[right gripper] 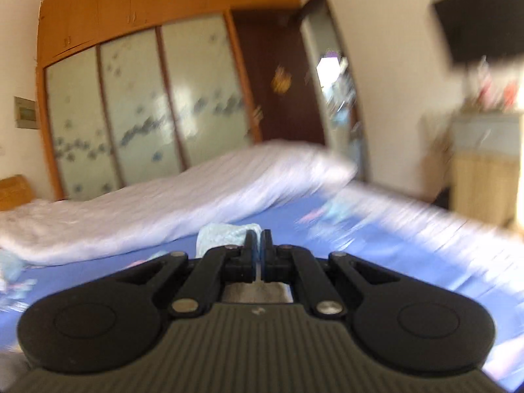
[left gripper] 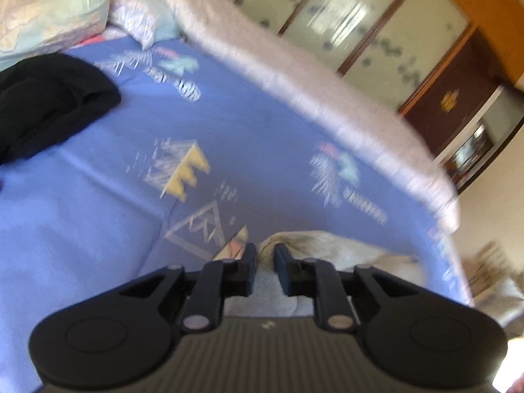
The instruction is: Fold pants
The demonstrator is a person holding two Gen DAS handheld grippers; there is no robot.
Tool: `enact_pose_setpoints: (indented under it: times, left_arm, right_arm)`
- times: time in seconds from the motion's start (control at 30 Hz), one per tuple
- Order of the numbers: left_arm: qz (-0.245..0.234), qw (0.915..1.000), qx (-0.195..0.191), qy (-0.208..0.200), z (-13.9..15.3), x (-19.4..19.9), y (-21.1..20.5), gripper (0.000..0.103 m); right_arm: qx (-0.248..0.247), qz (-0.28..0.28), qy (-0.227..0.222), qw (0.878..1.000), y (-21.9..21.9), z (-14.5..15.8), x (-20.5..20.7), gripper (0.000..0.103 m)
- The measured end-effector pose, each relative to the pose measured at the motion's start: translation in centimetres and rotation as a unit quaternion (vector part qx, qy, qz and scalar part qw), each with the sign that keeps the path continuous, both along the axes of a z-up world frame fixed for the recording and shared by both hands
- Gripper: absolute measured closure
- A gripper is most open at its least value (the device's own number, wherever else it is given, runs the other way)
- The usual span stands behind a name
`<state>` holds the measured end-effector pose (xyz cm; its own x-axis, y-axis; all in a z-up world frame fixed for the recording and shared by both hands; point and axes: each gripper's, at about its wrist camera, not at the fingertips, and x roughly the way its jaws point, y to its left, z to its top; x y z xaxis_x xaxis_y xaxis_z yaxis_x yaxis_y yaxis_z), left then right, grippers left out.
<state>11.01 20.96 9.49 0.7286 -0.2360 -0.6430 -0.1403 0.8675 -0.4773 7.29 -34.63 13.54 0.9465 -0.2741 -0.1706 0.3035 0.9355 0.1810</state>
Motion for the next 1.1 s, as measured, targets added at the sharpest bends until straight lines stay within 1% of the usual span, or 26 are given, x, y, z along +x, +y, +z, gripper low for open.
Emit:
enact_pose_setpoints:
  times: [0.03,0.1,0.13,0.17,0.2,0.23,0.27,0.3,0.33,0.37,0.4,0.43,0.47,0.5,0.57,0.63,0.67,0.7,0.73,0.77,0.8,0.83,0.9,0.97,1.03,1.1]
  left_arm:
    - [-0.012,0.9996,0.018,0.018,-0.5,0.3,-0.9,0.076]
    - [-0.025,0.9983,0.04,0.036,-1.3,0.1,-2.1,0.074]
    - [-0.029,0.9981,0.038,0.04,-1.5,-0.2,-2.4,0.074]
    - [-0.033,0.9983,0.028,0.039,-1.6,-0.6,-2.4,0.072]
    - [-0.035,0.9987,0.015,0.033,-1.5,-1.3,-2.4,0.068]
    - [-0.037,0.9989,0.009,0.029,-1.3,-1.9,-2.5,0.066]
    - [-0.042,0.9988,0.008,0.024,-1.1,-2.5,-2.8,0.062]
    - [-0.054,0.9983,0.015,0.018,-0.8,-3.0,-3.3,0.059]
    - [-0.072,0.9969,0.031,0.011,-0.5,-3.3,-4.2,0.056]
    - [-0.089,0.9945,0.055,0.005,-0.1,-3.5,-5.6,0.046]
    - [-0.105,0.9905,0.089,-0.002,0.2,-3.5,-7.1,0.037]
    - [-0.117,0.9859,0.12,-0.009,0.3,-3.4,-8.6,0.033]
    - [-0.132,0.9801,0.147,-0.015,0.3,-3.0,-10.1,0.026]
    - [-0.146,0.9764,0.159,-0.014,0.2,-2.6,-11.3,0.022]
    - [-0.165,0.9708,0.174,0.009,-1.1,-0.9,-13.1,0.022]
    - [-0.156,0.9689,0.186,0.048,-3.0,1.0,-14.1,0.031]
    - [-0.153,0.9705,0.173,0.068,-3.9,1.8,-14.2,0.046]
    - [-0.153,0.973,0.151,0.083,-4.7,2.4,-14.0,0.077]
    - [-0.155,0.9751,0.127,0.096,-5.3,2.7,-13.8,0.093]
    - [-0.152,0.9769,0.107,0.105,-5.6,2.9,-13.5,0.098]
    - [-0.143,0.9792,0.098,0.106,-5.4,2.9,-13.1,0.098]
    - [-0.137,0.9809,0.102,0.093,-4.8,2.7,-12.9,0.098]
    - [-0.12,0.9836,0.124,0.051,-2.3,1.6,-11.6,0.098]
    - [-0.098,0.9849,0.142,0.017,0.4,0.4,-9.9,0.098]
    - [-0.067,0.9874,0.143,-0.006,2.7,-0.9,-7.6,0.098]
    - [-0.025,0.9902,0.135,-0.024,4.7,-2.6,-4.3,0.098]
  right_arm:
    - [-0.017,-0.02,0.012,1.0,-0.6,-0.7,-1.2,0.098]
    - [-0.024,-0.049,0.061,0.997,-2.0,-3.3,-2.1,0.098]
    - [-0.021,-0.059,0.105,0.992,-2.7,-5.2,-2.3,0.093]
    - [-0.016,-0.059,0.159,0.985,-3.5,-7.1,-2.4,0.092]
    - [-0.004,-0.055,0.211,0.976,-4.2,-9.0,-2.4,0.088]
    - [0.022,-0.047,0.245,0.968,-5.0,-10.8,-3.1,0.077]
    - [0.05,-0.042,0.258,0.964,-5.7,-12.0,-4.2,0.07]
    - [0.074,-0.043,0.264,0.961,-6.4,-12.9,-5.3,0.062]
    - [0.084,-0.047,0.266,0.959,-6.7,-13.4,-5.9,0.061]
    - [0.085,-0.053,0.266,0.959,-7.2,-13.7,-6.5,0.061]
    - [0.082,-0.06,0.266,0.959,-7.4,-13.6,-6.8,0.061]
    - [0.082,-0.068,0.263,0.959,-7.9,-13.3,-7.1,0.061]
    - [0.09,-0.079,0.255,0.959,-8.0,-12.8,-7.2,0.061]
    - [0.103,-0.091,0.244,0.96,-8.3,-12.6,-7.5,0.061]
    - [0.138,-0.107,0.215,0.961,-9.8,-11.9,-7.8,0.061]
    - [0.165,-0.109,0.195,0.961,-11.0,-11.5,-7.8,0.061]
    - [0.171,-0.108,0.19,0.961,-11.1,-11.2,-7.6,0.061]
    - [0.172,-0.107,0.183,0.962,-11.2,-11.1,-7.1,0.061]
    - [0.168,-0.105,0.178,0.964,-11.2,-10.9,-6.8,0.061]
    - [0.161,-0.101,0.174,0.966,-11.3,-10.5,-6.4,0.061]
    - [0.155,-0.098,0.171,0.968,-11.4,-10.3,-5.9,0.059]
    - [0.151,-0.094,0.169,0.97,-11.7,-10.0,-5.3,0.058]
    - [0.145,-0.086,0.167,0.971,-12.2,-9.8,-3.7,0.058]
    - [0.139,-0.073,0.173,0.972,-12.8,-10.0,-1.5,0.057]
    - [0.135,-0.062,0.191,0.97,-13.3,-10.9,1.0,0.057]
    - [0.146,-0.054,0.21,0.965,-13.6,-12.2,3.2,0.057]
